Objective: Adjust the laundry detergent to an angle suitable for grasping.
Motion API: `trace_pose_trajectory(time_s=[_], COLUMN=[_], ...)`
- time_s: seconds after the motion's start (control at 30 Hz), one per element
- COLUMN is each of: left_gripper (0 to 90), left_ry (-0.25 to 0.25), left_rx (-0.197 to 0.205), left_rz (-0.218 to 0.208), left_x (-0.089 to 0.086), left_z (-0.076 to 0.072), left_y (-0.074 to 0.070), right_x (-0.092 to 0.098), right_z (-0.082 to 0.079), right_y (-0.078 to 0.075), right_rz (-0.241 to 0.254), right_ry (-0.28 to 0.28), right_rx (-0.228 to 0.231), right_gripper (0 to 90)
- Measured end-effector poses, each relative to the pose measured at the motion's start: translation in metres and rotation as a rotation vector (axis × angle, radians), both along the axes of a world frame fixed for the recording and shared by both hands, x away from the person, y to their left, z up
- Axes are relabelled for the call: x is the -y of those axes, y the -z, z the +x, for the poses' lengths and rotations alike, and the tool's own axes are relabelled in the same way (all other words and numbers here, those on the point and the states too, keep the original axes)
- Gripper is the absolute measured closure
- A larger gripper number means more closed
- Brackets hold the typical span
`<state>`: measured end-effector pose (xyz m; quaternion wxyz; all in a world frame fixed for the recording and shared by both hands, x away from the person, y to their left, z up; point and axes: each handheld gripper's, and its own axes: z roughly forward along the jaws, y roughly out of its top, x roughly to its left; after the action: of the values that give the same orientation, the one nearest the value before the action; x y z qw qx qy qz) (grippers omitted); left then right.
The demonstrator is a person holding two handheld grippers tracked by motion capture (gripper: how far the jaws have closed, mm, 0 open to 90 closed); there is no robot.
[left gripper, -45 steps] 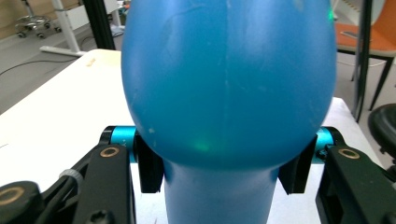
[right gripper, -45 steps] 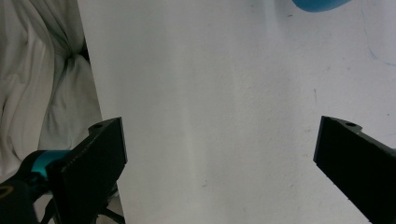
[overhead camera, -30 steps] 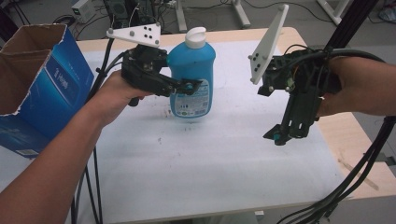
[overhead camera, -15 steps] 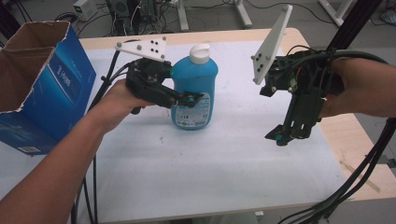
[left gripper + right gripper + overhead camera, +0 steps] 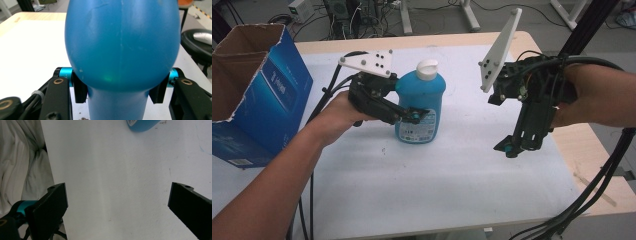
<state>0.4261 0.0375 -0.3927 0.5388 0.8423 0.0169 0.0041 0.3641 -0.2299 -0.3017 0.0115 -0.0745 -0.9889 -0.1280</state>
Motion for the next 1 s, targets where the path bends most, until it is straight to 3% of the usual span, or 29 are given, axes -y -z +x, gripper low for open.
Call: trace_pose_trajectory(time_s=[0.2,0.63,0.73,1.0], left_gripper=[44.2,42.1,38.2,30.9], left_ry=[0.006,-0.002,-0.018,-0.048], left_rx=[0.005,-0.038,-0.078,-0.095], left_rz=[-0.001,-0.005,-0.005,-0.007], left_x=[-0.0028,-0.0075,-0.0080,-0.0098], left_z=[-0.0007,-0.0015,-0.0008,-0.0018], left_y=[0.0012,0.0040,0.0056,0.0034], right_x=[-0.0026,-0.0046,-0.0047,-0.0038], right_z=[0.0000,-0.0009,-0.0012,-0.0001], right_y=[0.0004,0.0004,0.0001,0.0003], right_rz=[0.000,-0.001,-0.001,0.001], right_ry=[-0.008,-0.009,-0.008,-0.015], right_rx=[0.001,0.002,0.001,0.006], right_gripper=[2.0,2.0,2.0,2.0])
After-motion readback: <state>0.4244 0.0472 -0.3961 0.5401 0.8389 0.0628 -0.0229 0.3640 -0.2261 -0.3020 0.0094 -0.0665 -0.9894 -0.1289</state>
